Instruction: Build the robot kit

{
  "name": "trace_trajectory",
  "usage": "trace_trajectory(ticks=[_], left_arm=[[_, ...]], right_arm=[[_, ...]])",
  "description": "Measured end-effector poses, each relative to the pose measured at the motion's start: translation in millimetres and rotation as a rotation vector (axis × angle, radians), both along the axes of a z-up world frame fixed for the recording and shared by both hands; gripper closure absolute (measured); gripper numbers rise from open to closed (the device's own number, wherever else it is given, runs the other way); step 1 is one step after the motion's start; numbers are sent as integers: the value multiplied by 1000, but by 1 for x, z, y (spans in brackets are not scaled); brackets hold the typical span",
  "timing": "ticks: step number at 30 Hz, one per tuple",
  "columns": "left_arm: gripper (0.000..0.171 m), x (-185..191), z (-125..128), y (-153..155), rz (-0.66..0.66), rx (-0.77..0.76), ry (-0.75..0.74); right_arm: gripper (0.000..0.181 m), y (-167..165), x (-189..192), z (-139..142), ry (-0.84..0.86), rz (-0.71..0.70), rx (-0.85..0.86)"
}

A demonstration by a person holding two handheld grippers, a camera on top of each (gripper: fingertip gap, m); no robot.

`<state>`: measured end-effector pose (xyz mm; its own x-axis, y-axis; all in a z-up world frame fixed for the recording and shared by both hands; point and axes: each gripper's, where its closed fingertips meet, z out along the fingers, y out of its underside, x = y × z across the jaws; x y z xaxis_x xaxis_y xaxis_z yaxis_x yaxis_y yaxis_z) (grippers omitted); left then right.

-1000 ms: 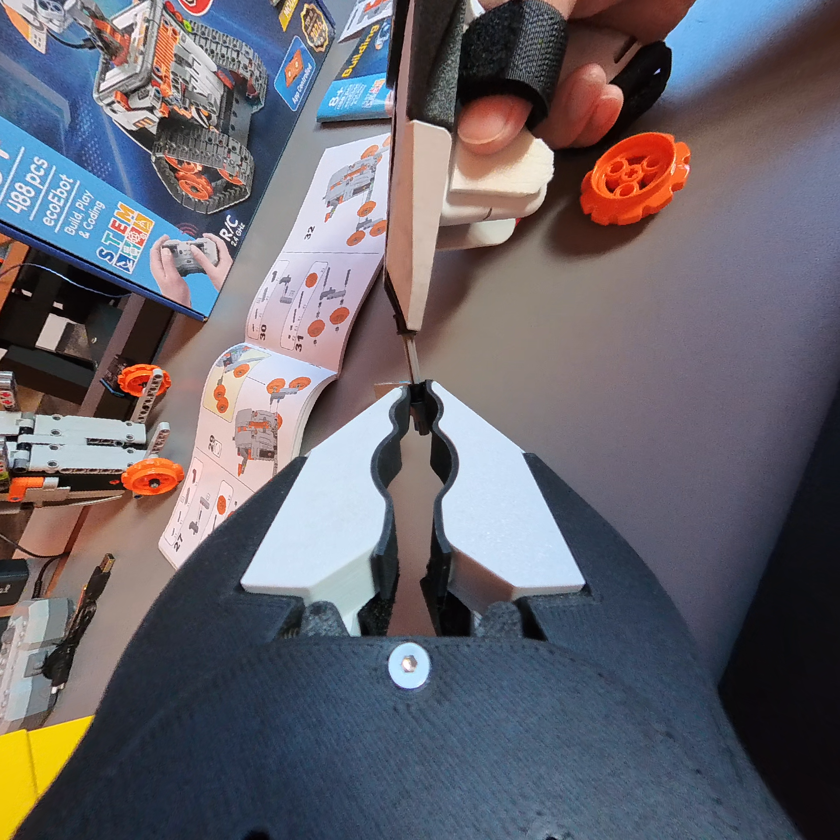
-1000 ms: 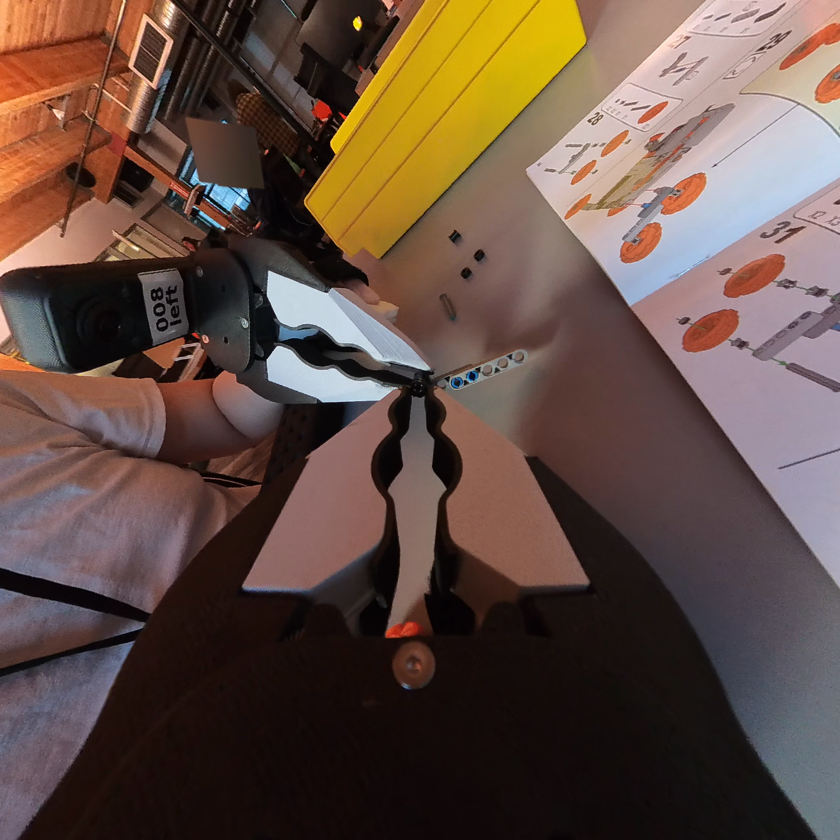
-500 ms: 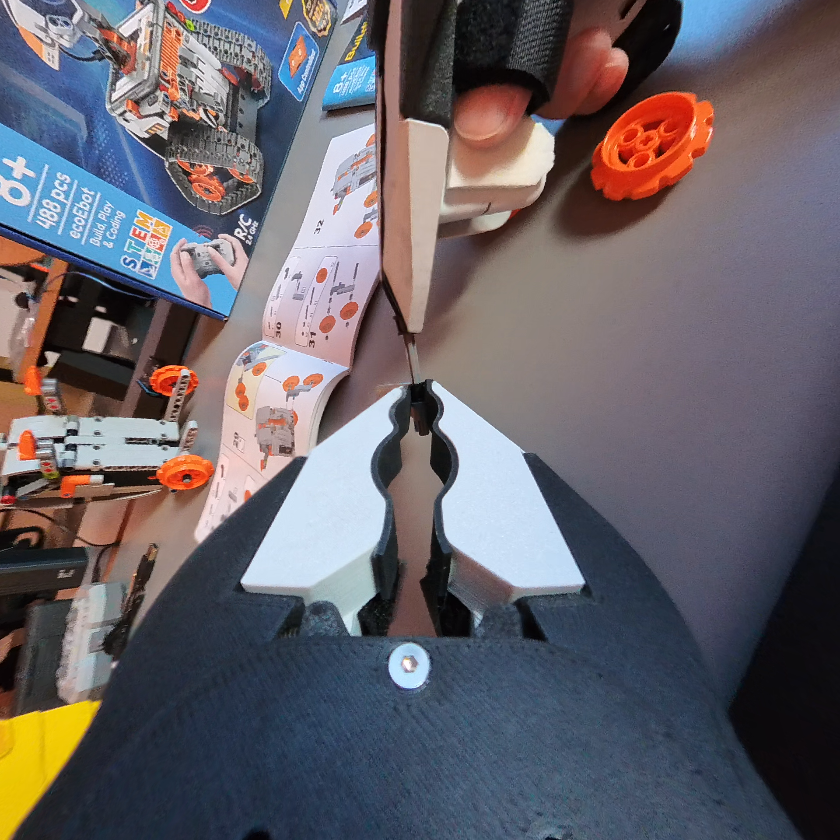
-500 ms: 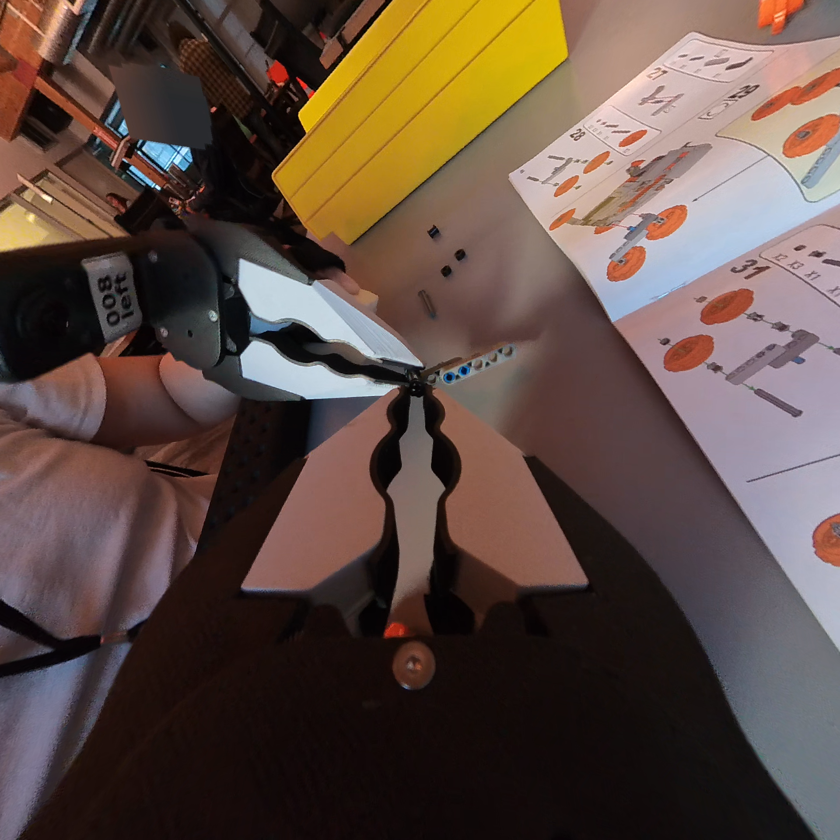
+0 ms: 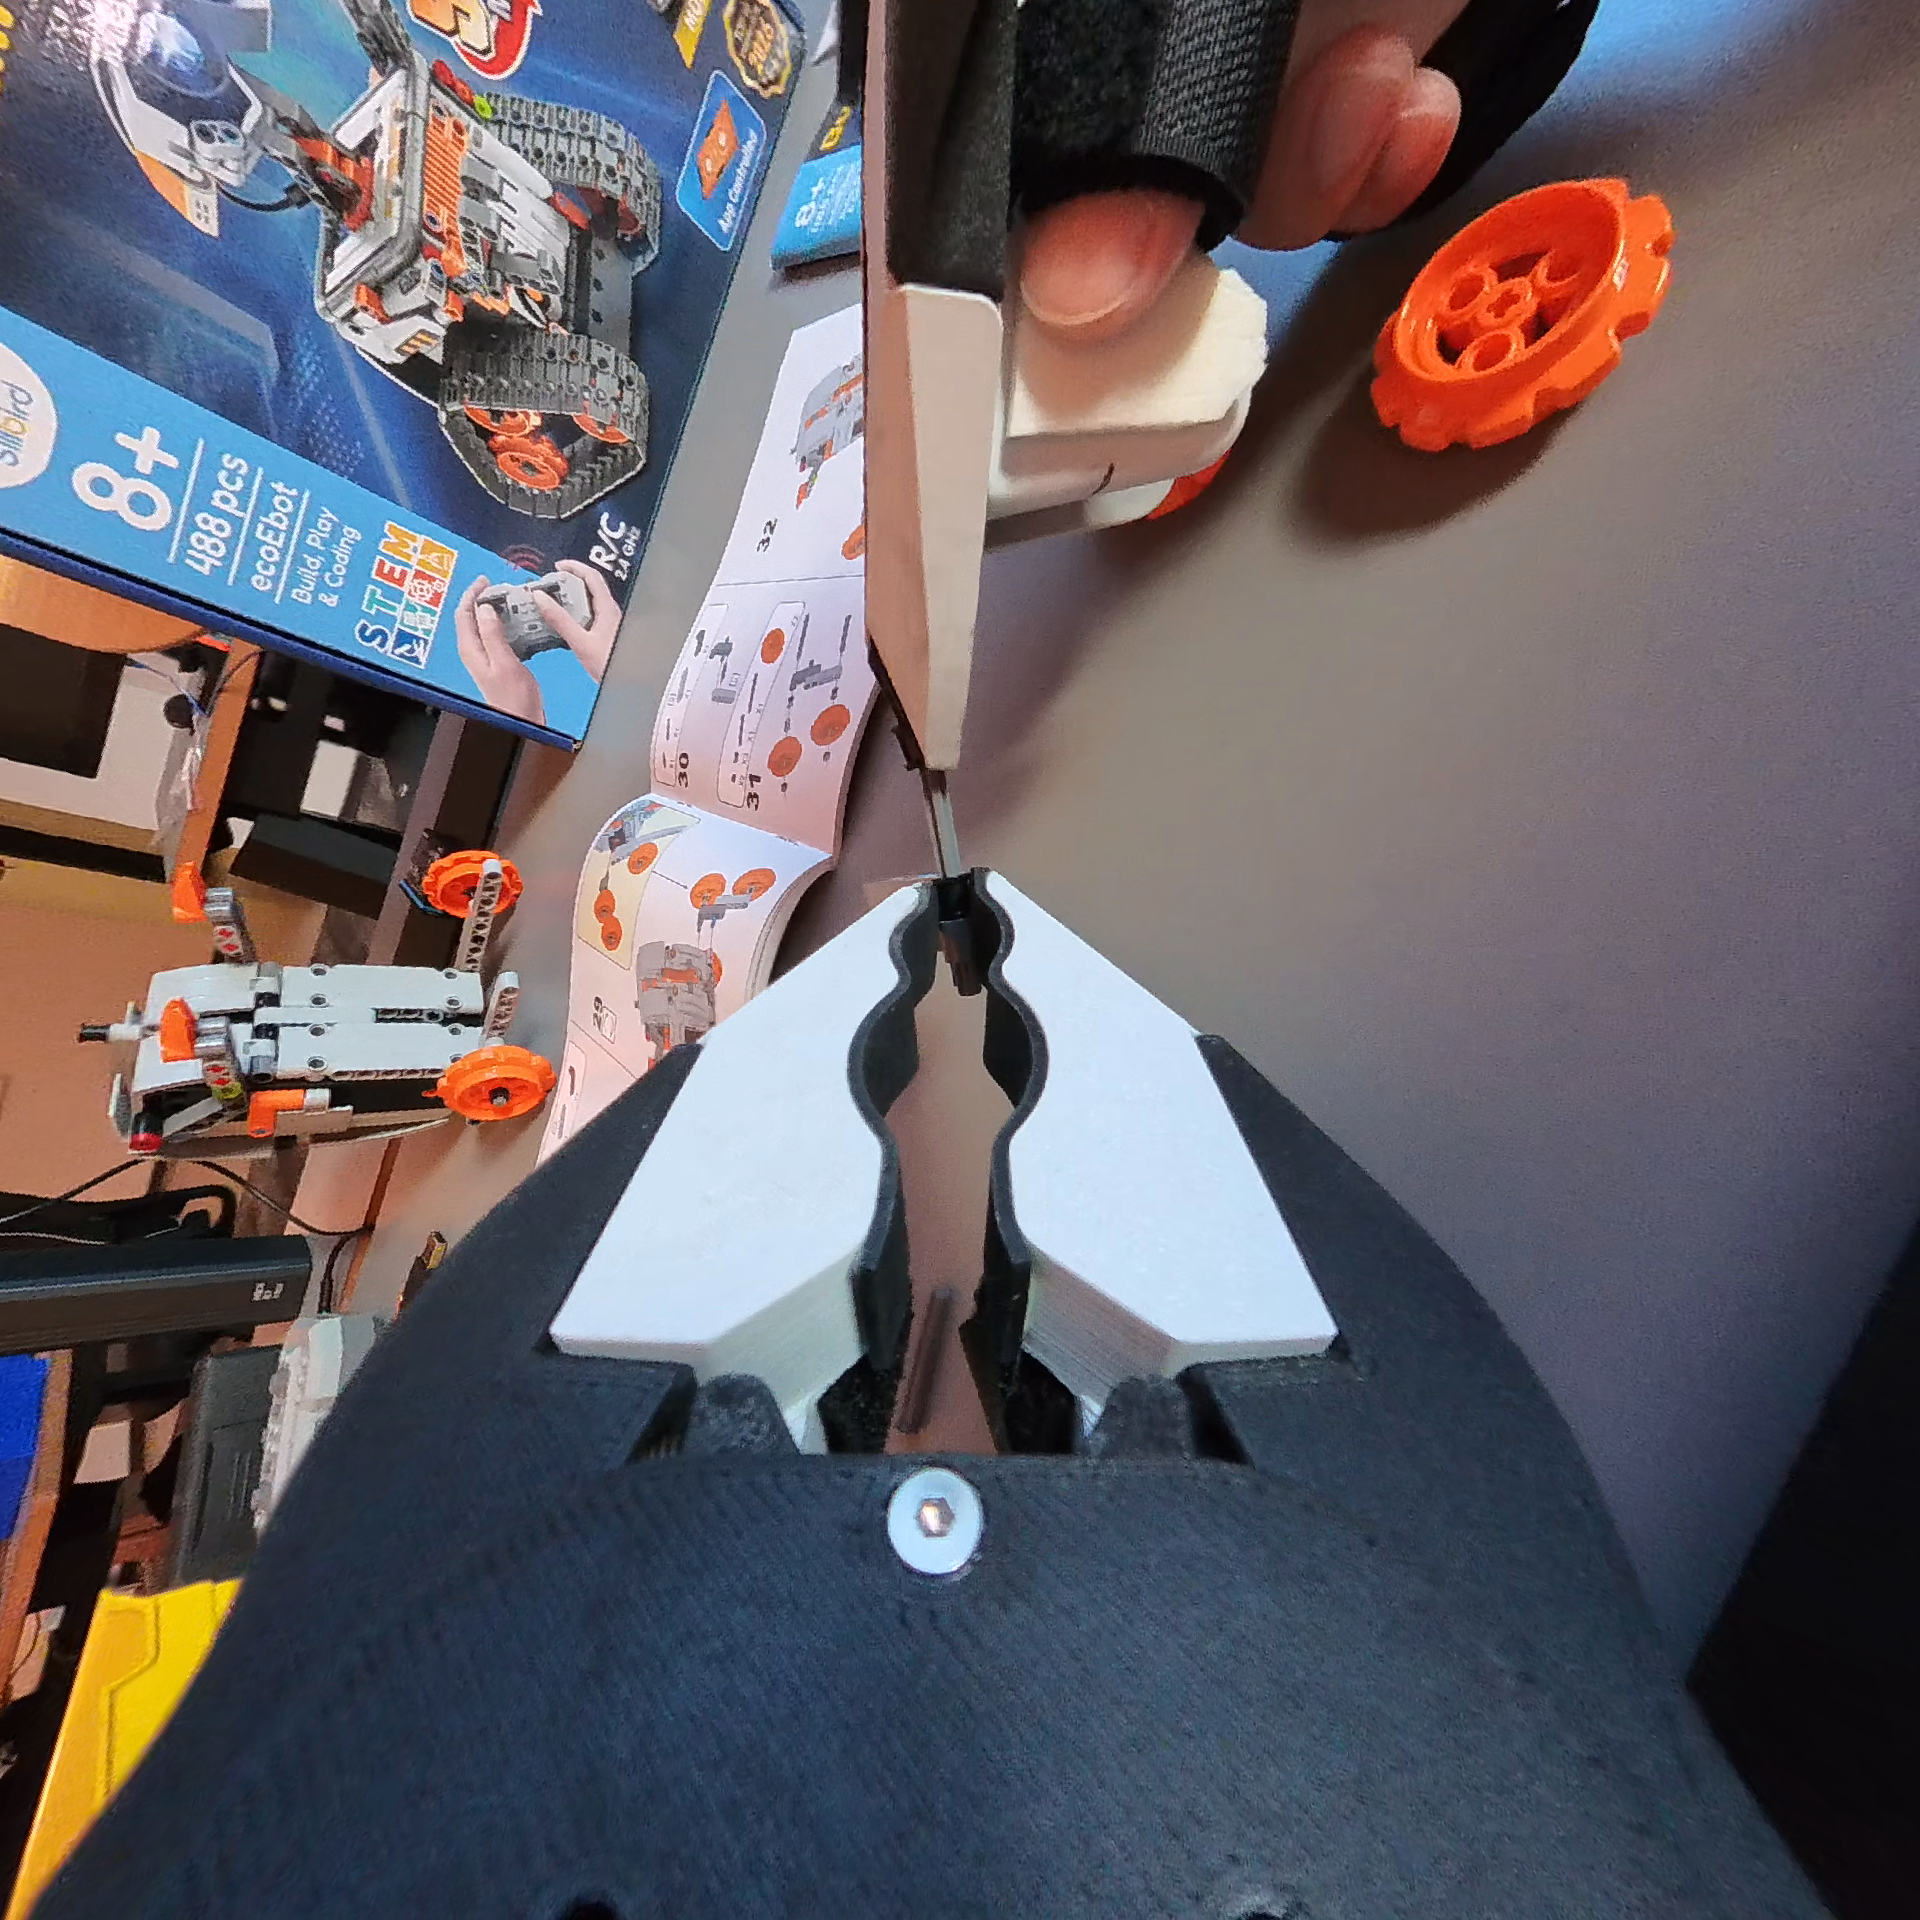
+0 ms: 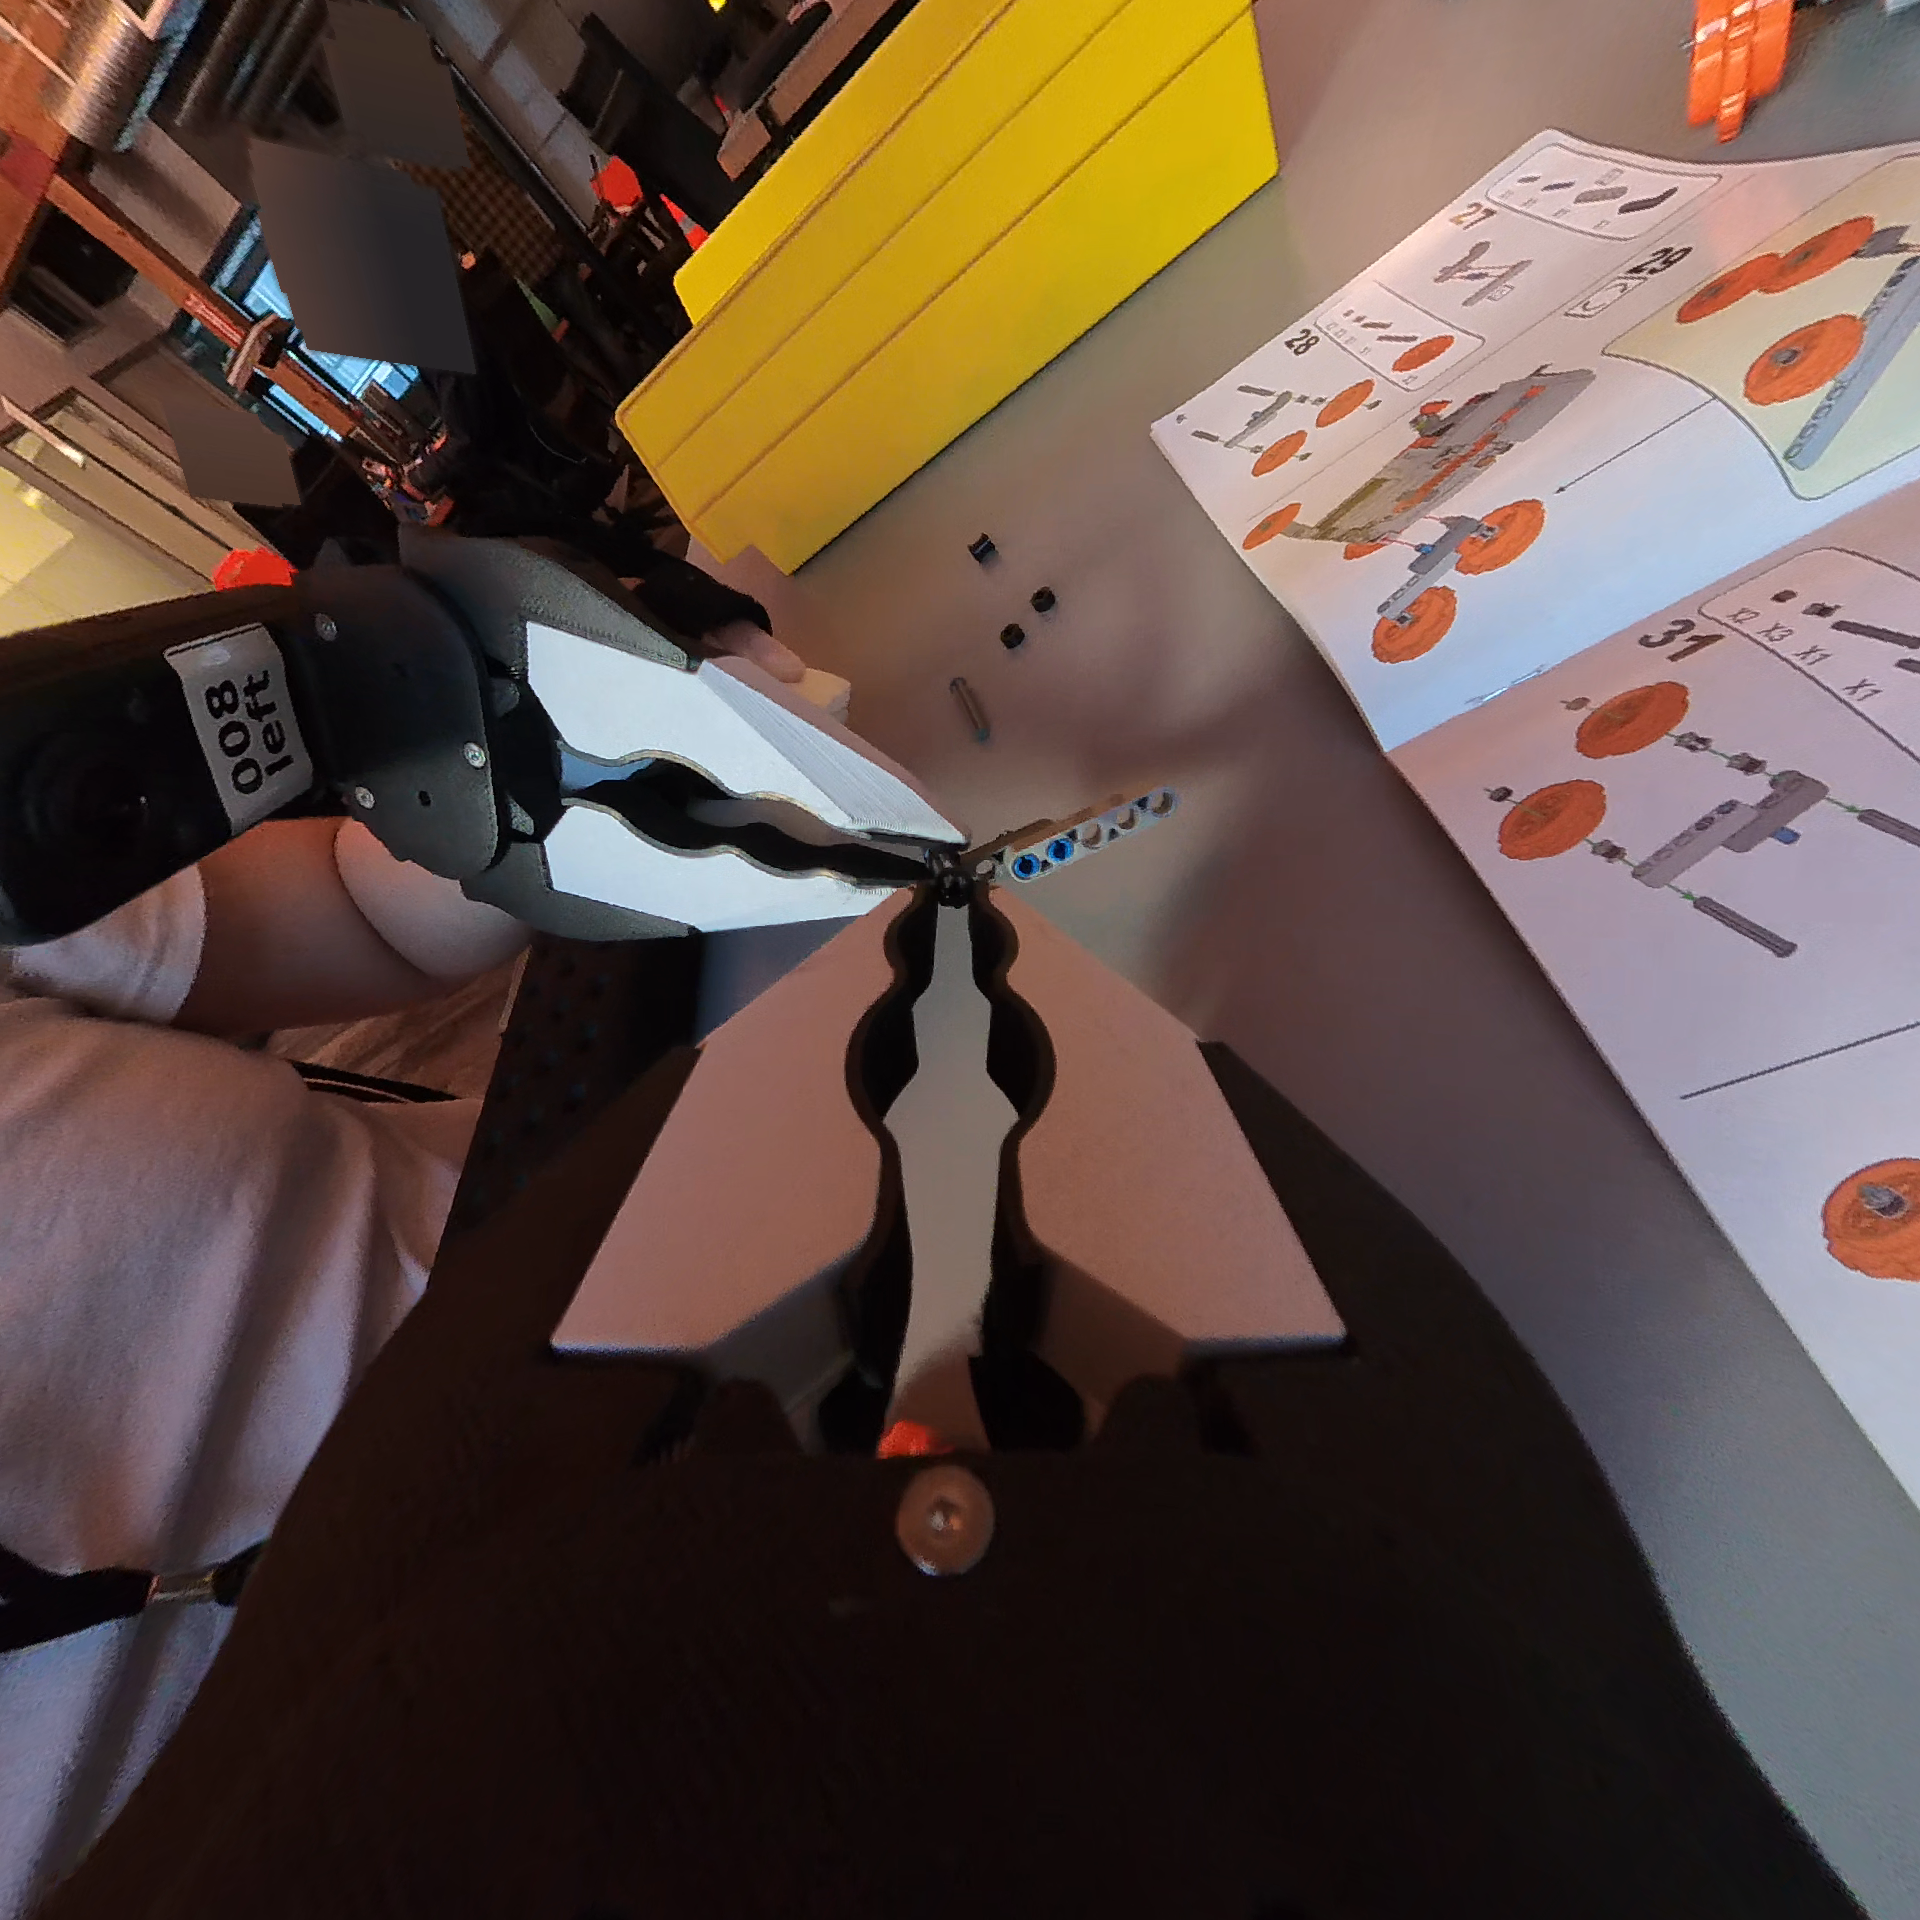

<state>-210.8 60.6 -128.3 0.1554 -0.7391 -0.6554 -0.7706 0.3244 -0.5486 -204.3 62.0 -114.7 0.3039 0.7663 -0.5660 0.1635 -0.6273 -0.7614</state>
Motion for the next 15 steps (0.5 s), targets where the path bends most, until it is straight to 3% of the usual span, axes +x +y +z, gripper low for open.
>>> trace_trajectory(ticks=[15], left_arm=[[169,5,5,-3,-38,61,-17]], right_arm=[[176,-3,1,3,1,45,67]])
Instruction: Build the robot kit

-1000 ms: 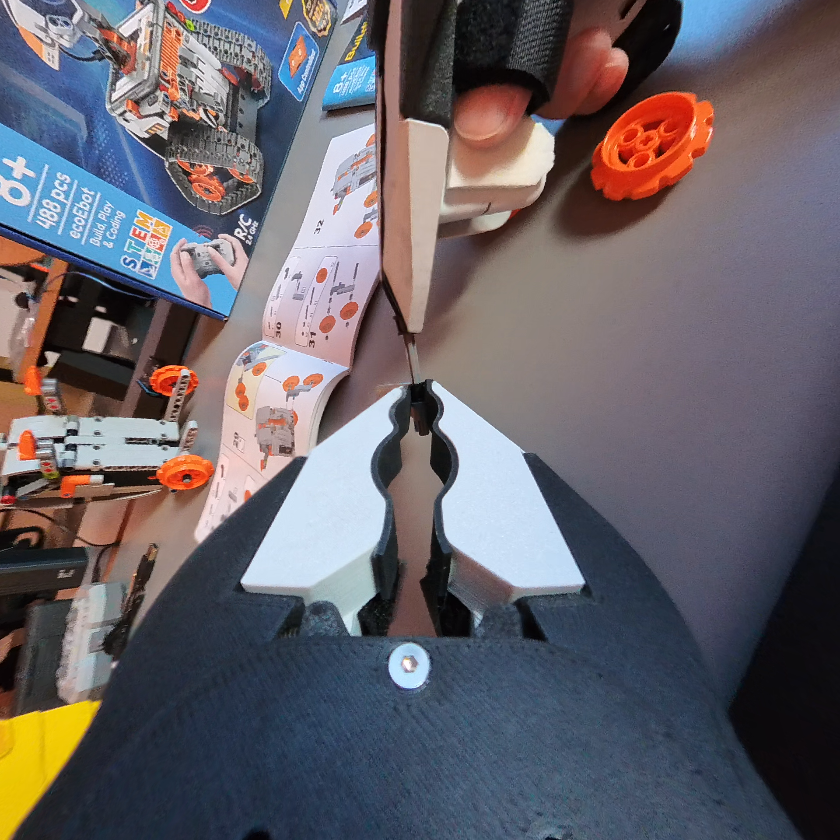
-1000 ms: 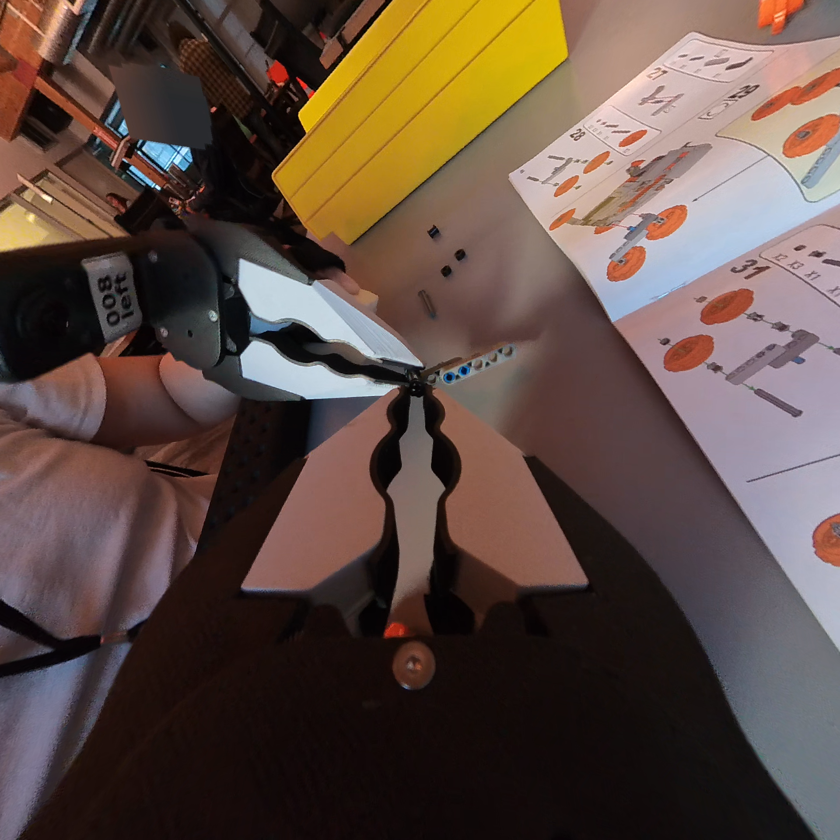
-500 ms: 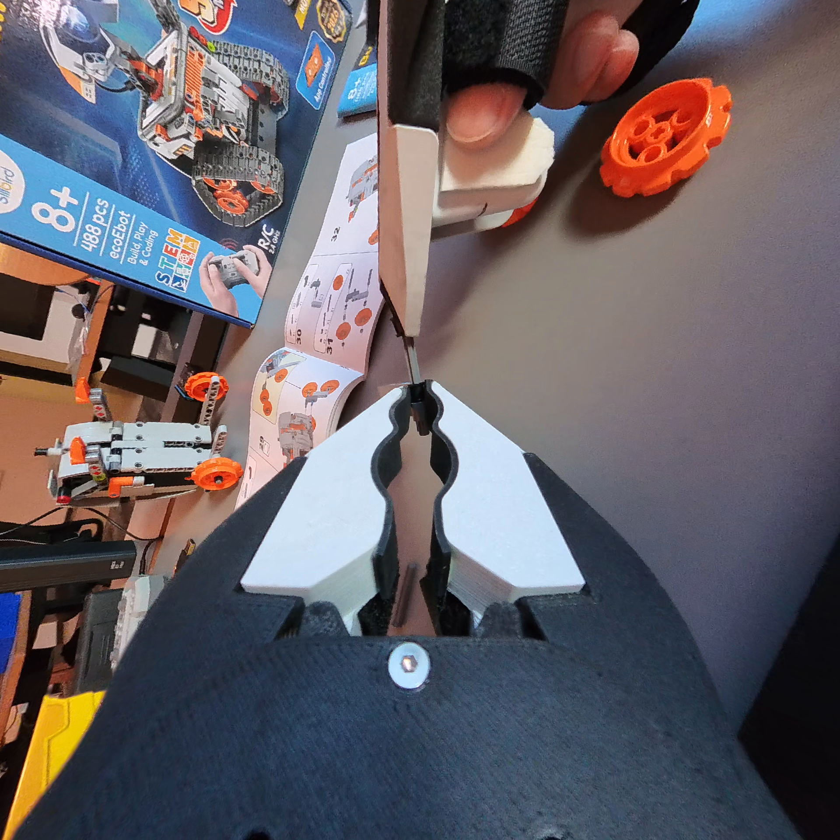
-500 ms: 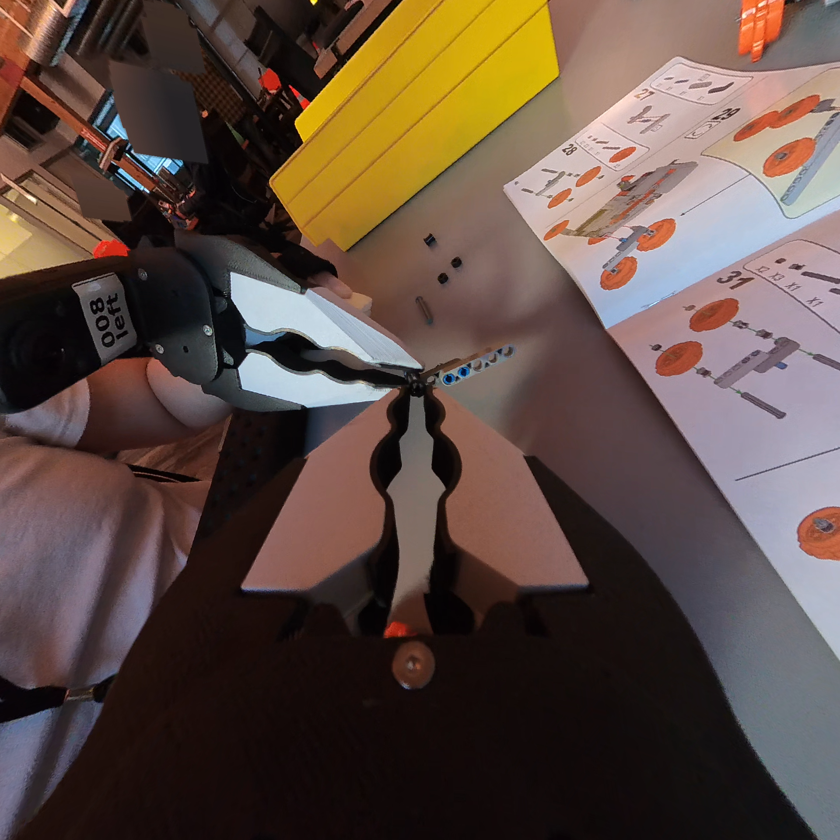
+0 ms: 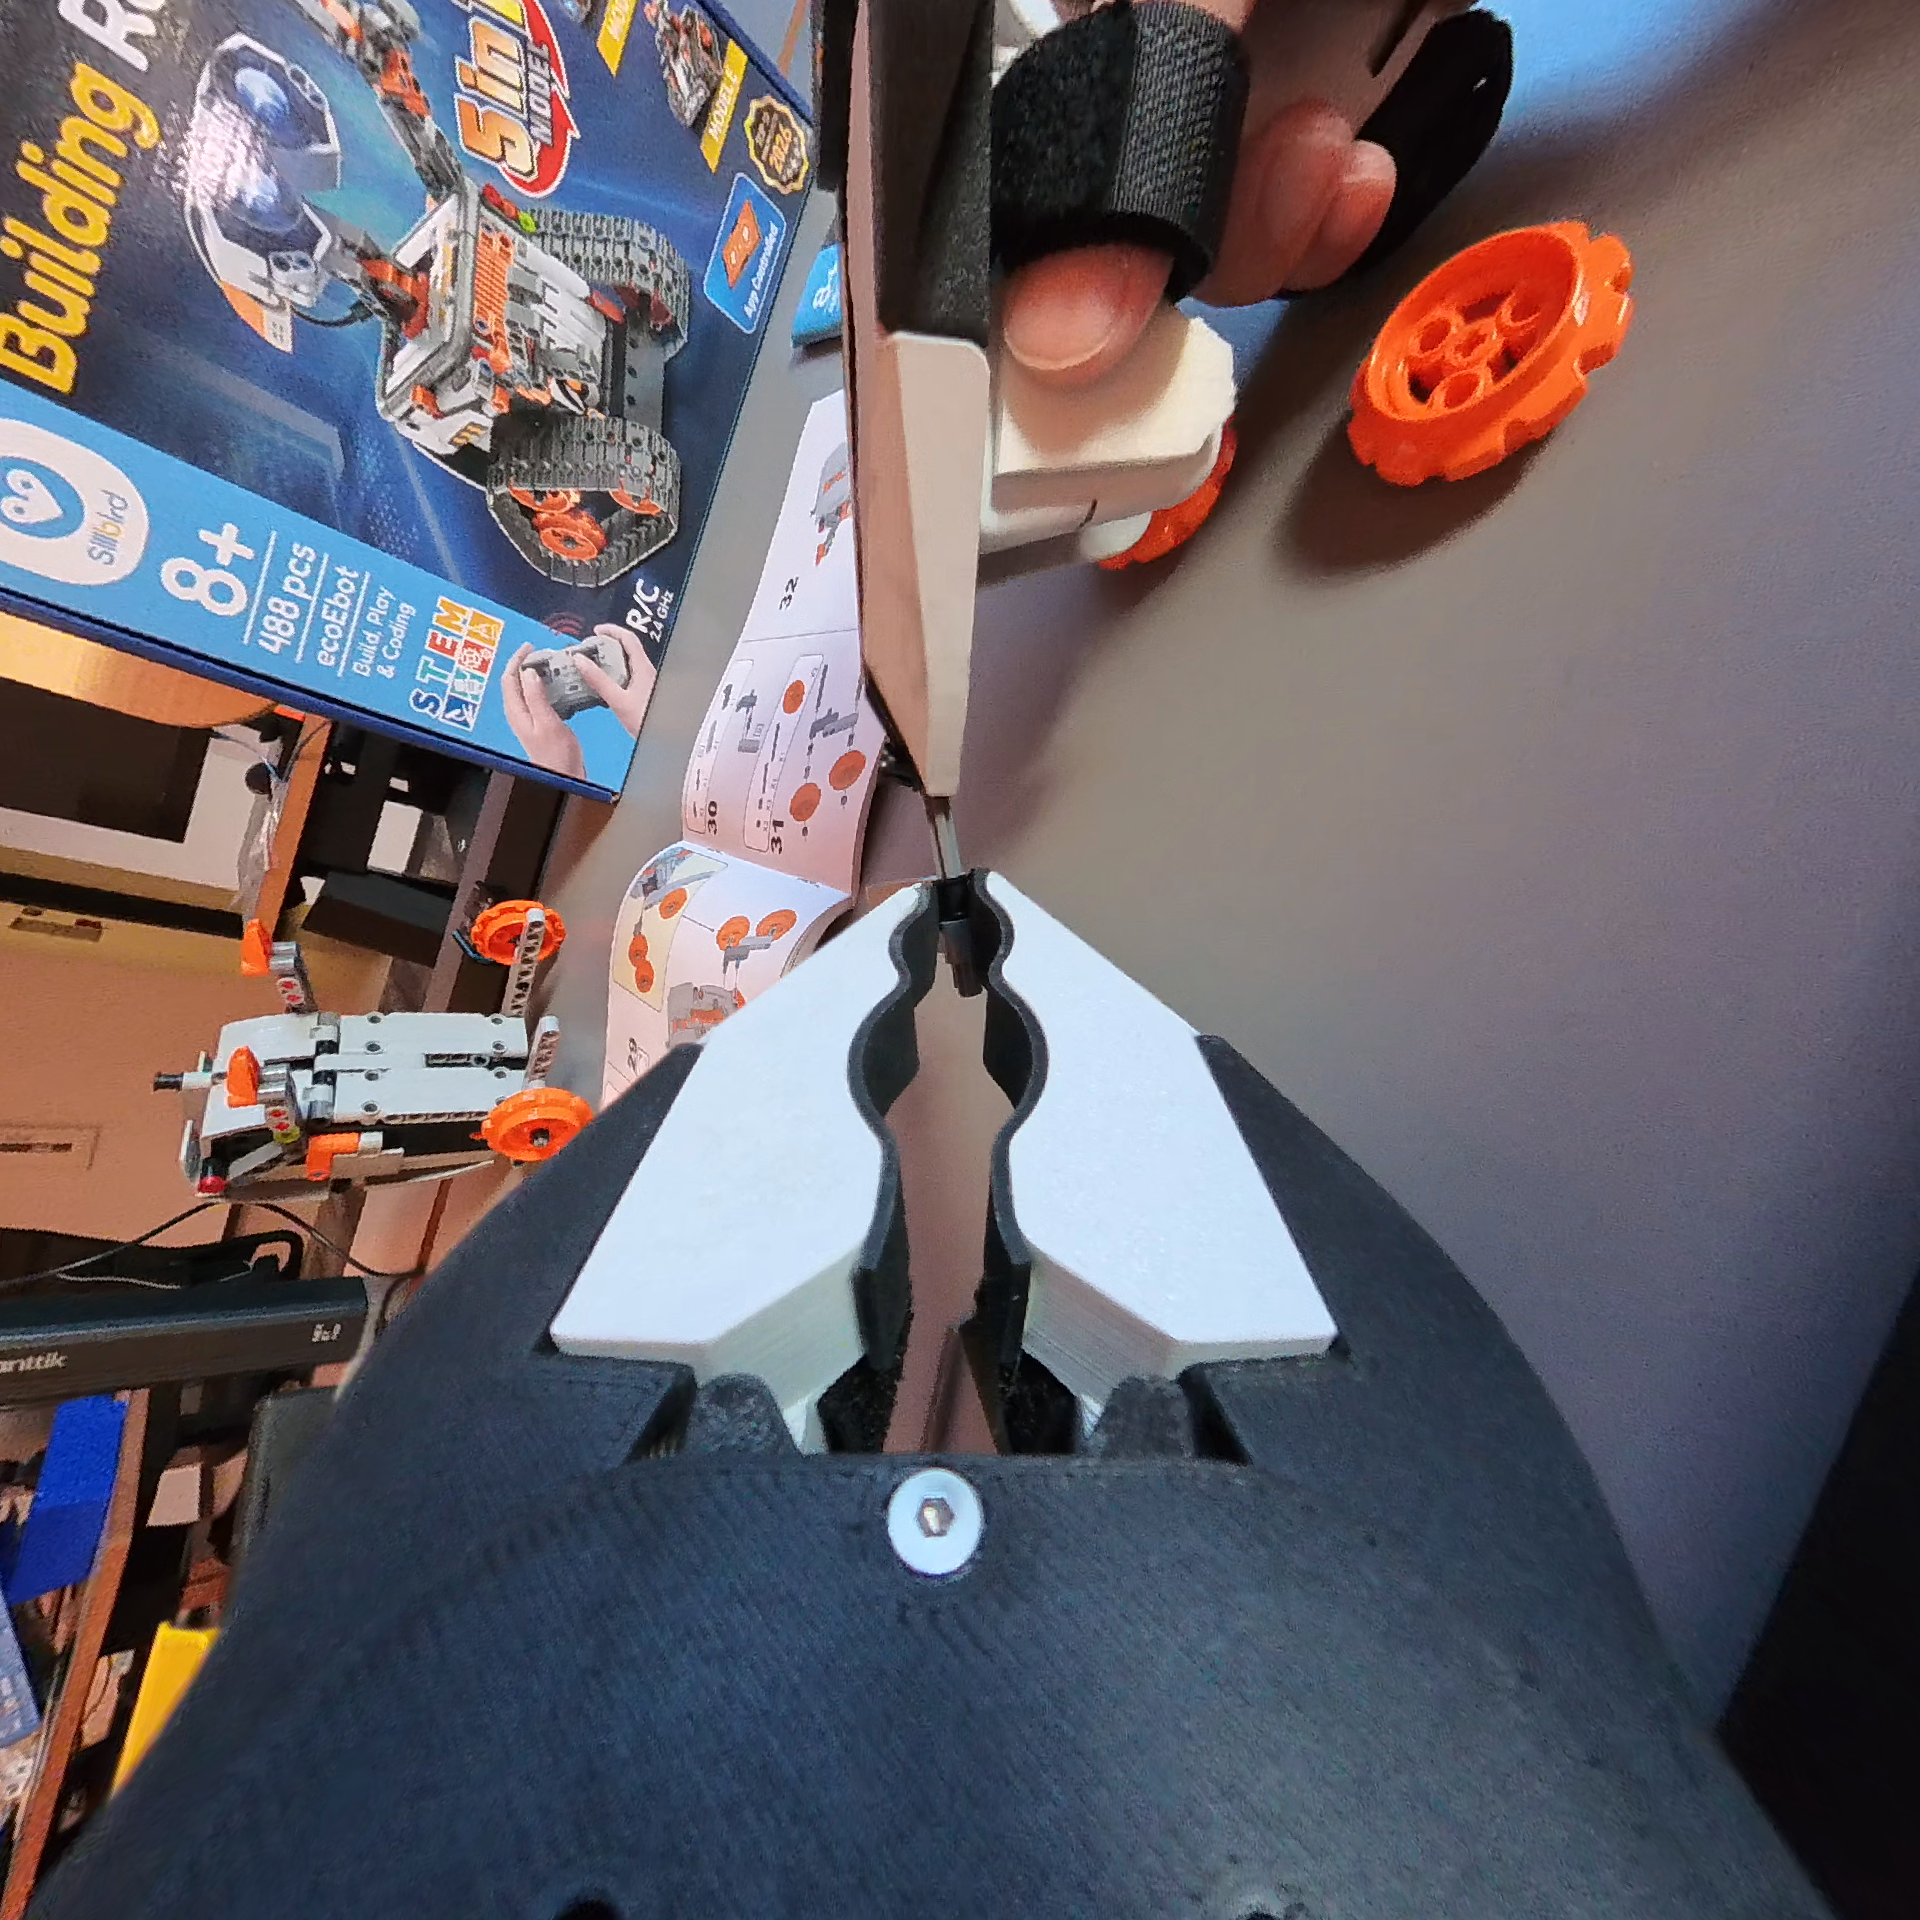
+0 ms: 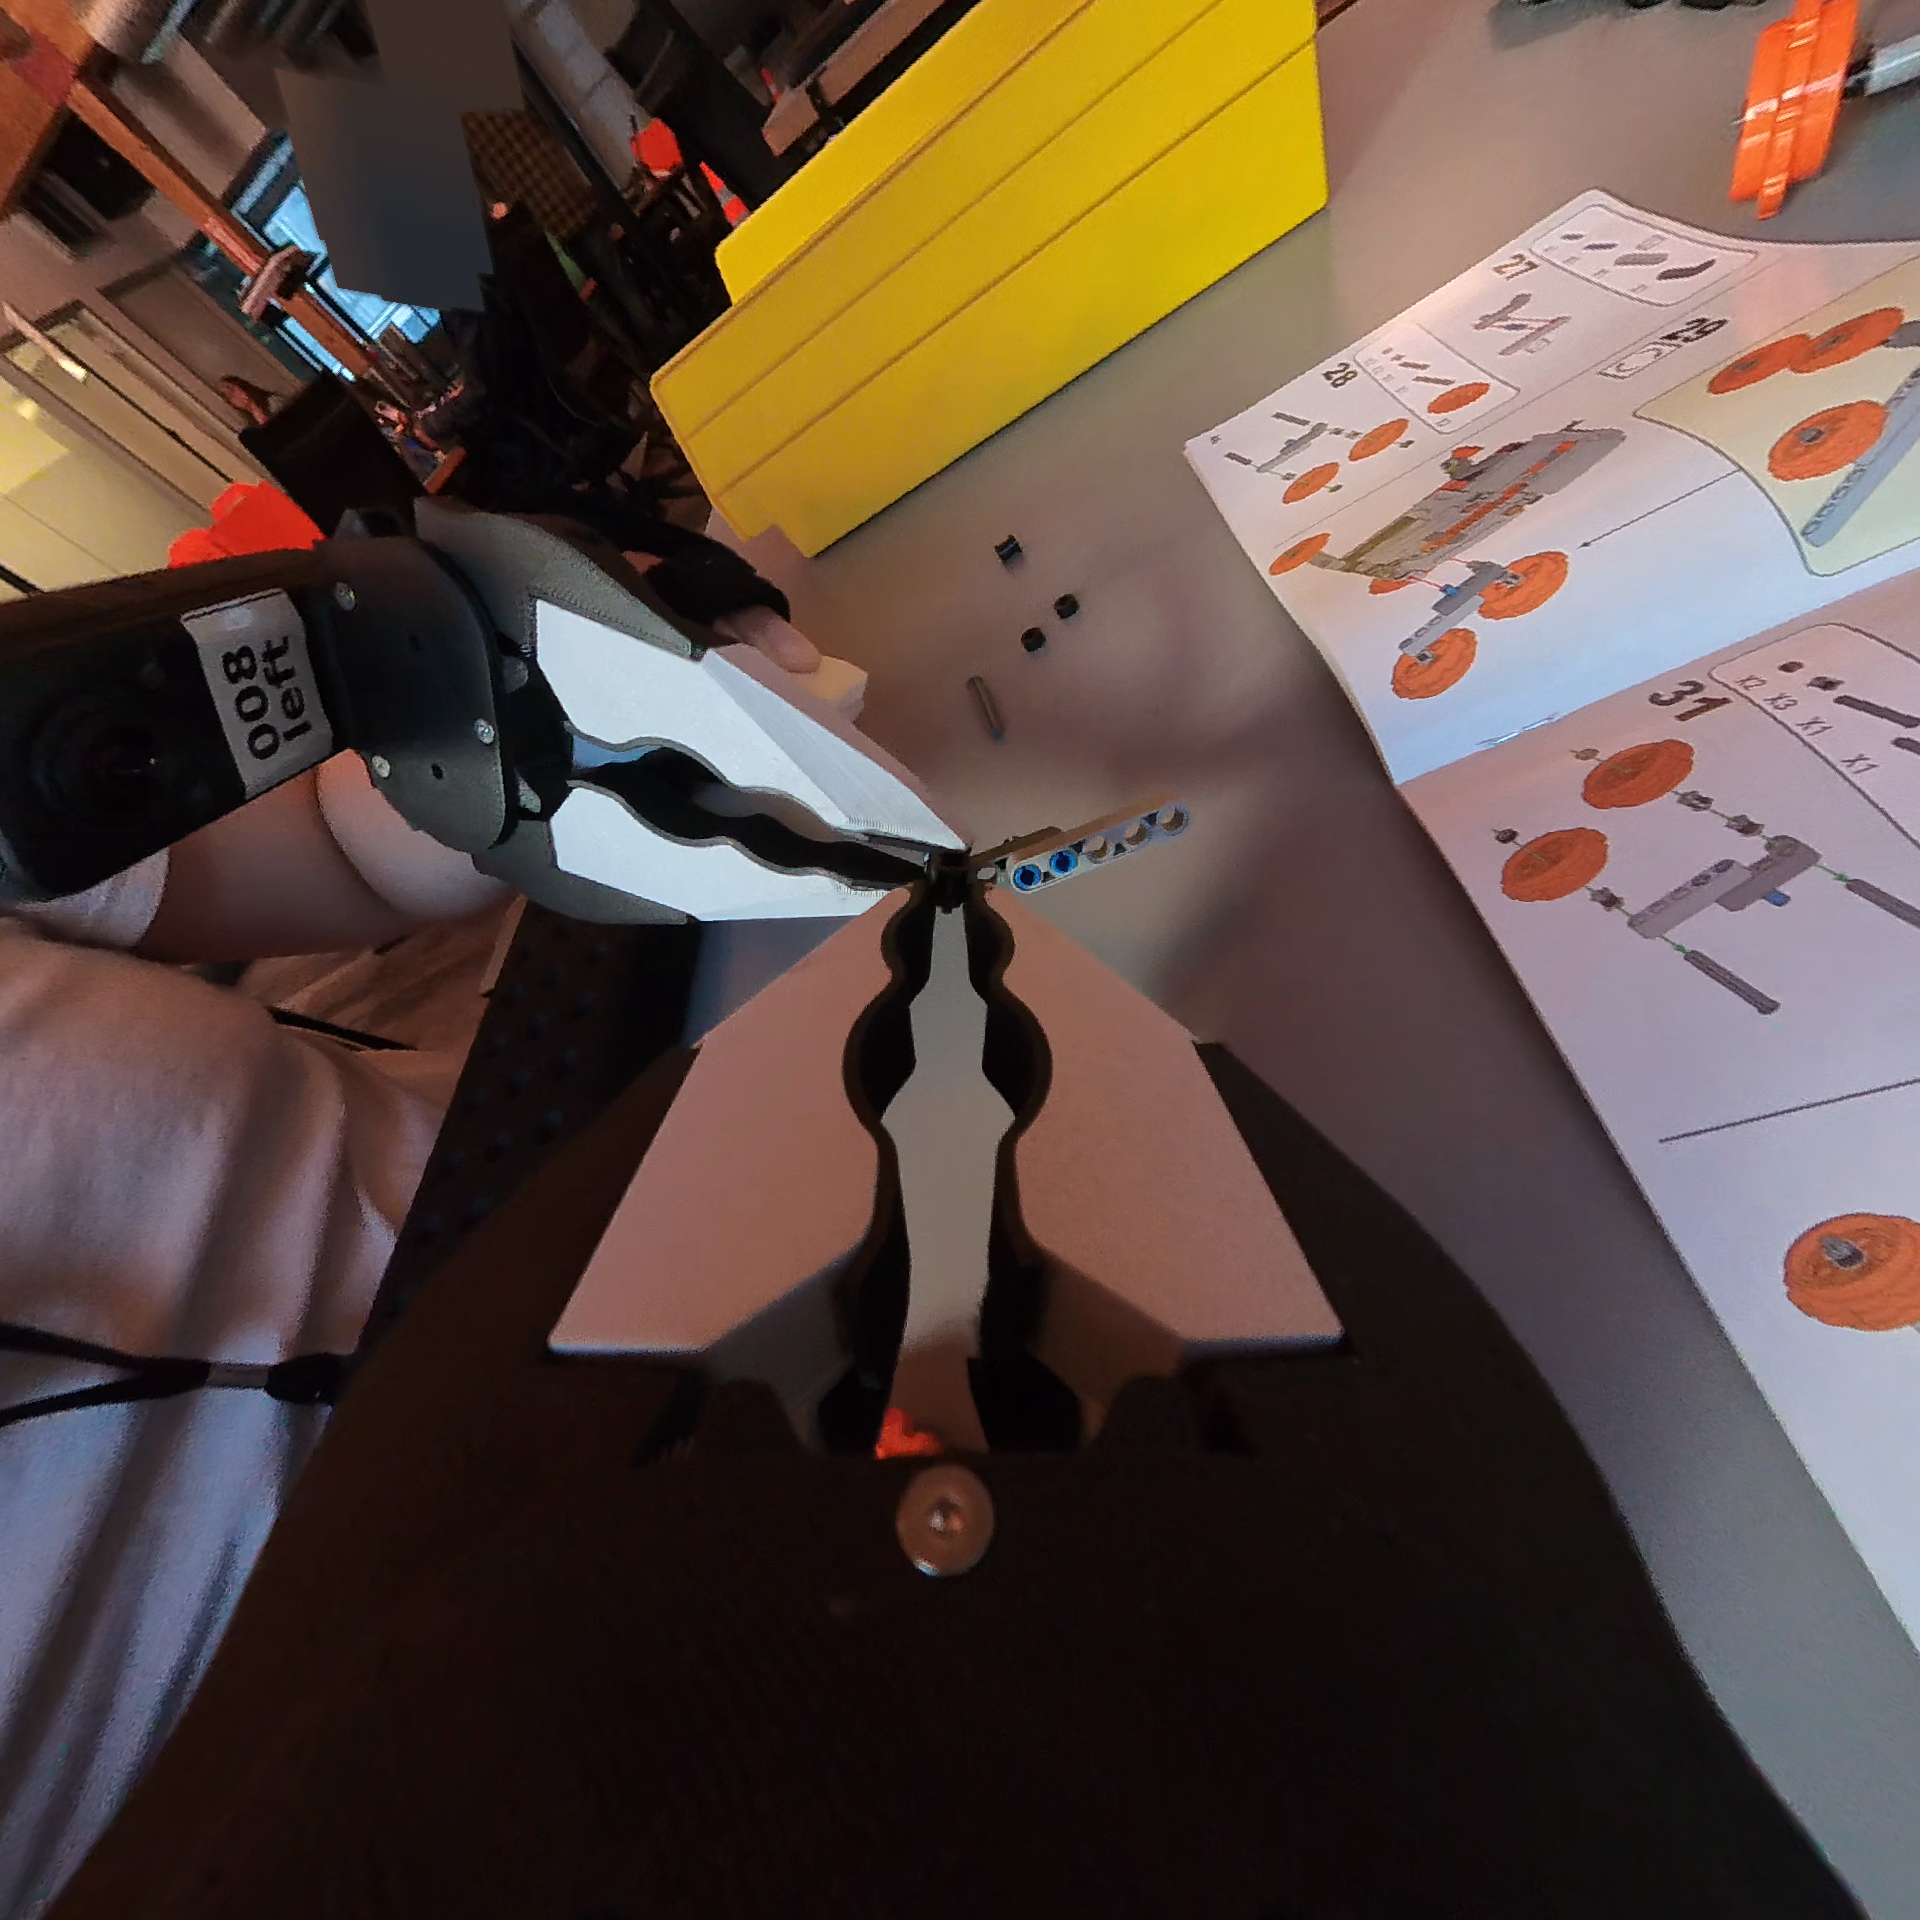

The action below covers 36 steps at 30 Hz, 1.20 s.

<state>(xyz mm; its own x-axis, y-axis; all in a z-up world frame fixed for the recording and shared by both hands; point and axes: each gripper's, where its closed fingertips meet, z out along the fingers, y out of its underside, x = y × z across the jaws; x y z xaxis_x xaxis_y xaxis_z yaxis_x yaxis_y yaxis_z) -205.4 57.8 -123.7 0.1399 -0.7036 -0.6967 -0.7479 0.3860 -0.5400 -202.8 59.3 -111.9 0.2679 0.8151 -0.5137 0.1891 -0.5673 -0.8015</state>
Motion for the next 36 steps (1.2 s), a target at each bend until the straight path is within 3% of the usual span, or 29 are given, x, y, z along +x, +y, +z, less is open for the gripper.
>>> trace_trajectory(ticks=[9,12,16,18,20,23,27,36], left_arm=[[169,1,6,-2,-15,-22,-48],[169,-1,0,-2,-14,-36,-25],[169,-5,3,1,0,-61,-42],[169,-5,8,1,1,-77,-74],[169,-6,8,2,5,-100,-85],[169,-5,9,1,0,-111,-96],[169,-6,9,1,-1,-105,-92],[169,-6,13,0,-10,-131,-125]], right_arm=[[176,-3,1,8,69,48,2],[177,-2,16,11,-6,62,40],[177,-8,97,-12,-603,107,261],[176,-22,150,-19,-902,115,257],[176,-38,184,-25,-1068,122,166],[176,-51,203,-41,-1196,157,74],[175,-56,207,-50,-1228,181,35],[168,-53,201,-52,-984,134,105]])
